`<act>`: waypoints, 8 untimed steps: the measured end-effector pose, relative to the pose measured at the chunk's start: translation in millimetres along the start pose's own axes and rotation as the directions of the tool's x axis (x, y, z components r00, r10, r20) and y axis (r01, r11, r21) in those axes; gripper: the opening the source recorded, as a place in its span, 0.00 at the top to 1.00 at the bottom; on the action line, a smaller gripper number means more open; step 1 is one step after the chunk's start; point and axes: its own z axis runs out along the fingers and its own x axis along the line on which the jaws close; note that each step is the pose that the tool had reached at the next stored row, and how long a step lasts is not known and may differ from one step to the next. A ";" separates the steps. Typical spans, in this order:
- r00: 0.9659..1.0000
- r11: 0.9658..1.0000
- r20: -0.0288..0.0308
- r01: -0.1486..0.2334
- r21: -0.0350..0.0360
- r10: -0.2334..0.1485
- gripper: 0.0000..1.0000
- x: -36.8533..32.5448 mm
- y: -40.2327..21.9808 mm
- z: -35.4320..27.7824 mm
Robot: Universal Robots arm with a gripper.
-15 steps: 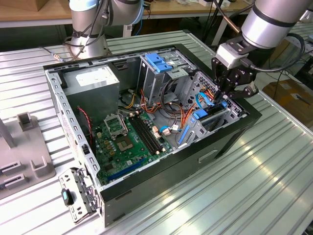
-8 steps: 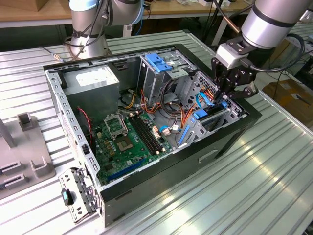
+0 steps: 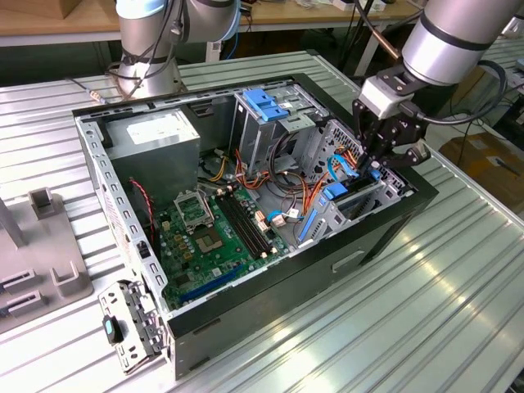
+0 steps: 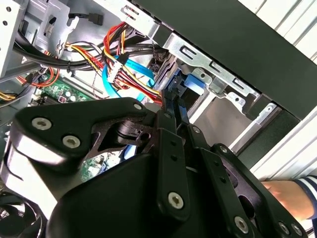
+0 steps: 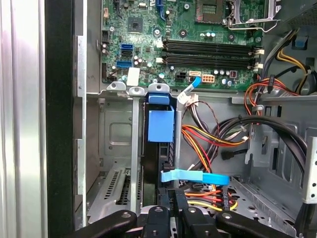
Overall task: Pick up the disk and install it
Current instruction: 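Insert the second disk wire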
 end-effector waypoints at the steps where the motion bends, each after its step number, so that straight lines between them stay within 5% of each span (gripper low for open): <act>1: 1.000 1.000 0.000 0.002 0.000 -0.002 0.84 0.1 0.0 0.1; 8: 1.000 1.000 0.000 0.002 0.000 -0.002 0.84 2.5 0.1 0.1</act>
